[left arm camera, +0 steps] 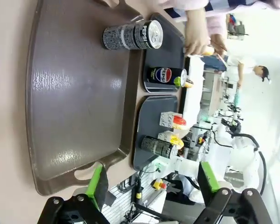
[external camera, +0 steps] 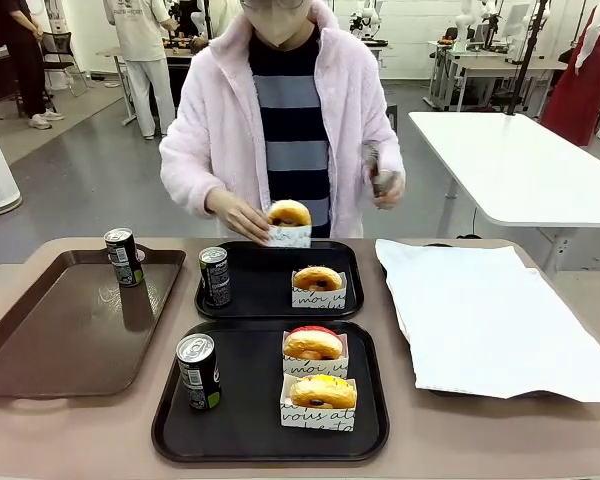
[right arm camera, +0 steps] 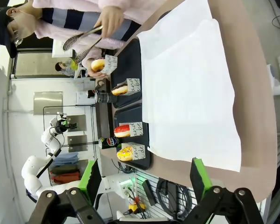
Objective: Set up donuts and drinks on trays.
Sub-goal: Pick up one Pepsi coke from the Handle tray and place it on the Flat Tray without a Pepsi coke.
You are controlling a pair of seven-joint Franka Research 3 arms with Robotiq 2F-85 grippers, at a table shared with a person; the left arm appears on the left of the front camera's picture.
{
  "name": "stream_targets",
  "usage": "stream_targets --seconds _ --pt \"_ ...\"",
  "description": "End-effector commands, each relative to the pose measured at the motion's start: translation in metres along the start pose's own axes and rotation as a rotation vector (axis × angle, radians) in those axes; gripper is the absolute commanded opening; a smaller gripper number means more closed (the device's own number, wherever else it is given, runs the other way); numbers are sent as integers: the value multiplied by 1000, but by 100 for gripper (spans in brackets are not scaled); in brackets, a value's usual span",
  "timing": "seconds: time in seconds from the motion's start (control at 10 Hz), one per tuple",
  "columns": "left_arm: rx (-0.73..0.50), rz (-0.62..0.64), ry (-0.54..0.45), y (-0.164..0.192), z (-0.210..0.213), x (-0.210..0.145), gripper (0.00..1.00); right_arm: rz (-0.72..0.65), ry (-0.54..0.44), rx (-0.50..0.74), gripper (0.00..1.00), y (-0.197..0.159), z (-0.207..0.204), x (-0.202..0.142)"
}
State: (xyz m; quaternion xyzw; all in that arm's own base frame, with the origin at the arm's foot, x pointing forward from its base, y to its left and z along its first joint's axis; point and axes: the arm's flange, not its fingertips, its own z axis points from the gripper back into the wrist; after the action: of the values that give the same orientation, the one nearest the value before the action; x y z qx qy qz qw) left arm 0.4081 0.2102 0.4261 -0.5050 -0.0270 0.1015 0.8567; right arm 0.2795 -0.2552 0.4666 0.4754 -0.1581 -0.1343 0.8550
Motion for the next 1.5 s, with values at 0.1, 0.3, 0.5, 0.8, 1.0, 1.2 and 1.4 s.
stream_targets --seconds 0.1,0.3,0.5,0.8,1.0,1.2,1.4 --pt "-149 -7 57 22 23 6 100 14 -8 20 100 1 0 2" --pt "-215 -52 77 27 25 7 100 14 -8 20 100 1 0 2" --pt "-162 -6 71 24 18 -1 100 14 -8 20 100 1 0 2" --pt "-162 -6 71 24 18 -1 100 14 -8 20 100 1 0 2" --pt "-162 -6 71 24 18 -1 100 14 -8 20 100 1 0 2" --pt "-162 -6 71 24 18 -1 100 14 -8 20 100 1 0 2" --pt "-162 -6 71 24 18 -1 100 14 -8 20 100 1 0 2"
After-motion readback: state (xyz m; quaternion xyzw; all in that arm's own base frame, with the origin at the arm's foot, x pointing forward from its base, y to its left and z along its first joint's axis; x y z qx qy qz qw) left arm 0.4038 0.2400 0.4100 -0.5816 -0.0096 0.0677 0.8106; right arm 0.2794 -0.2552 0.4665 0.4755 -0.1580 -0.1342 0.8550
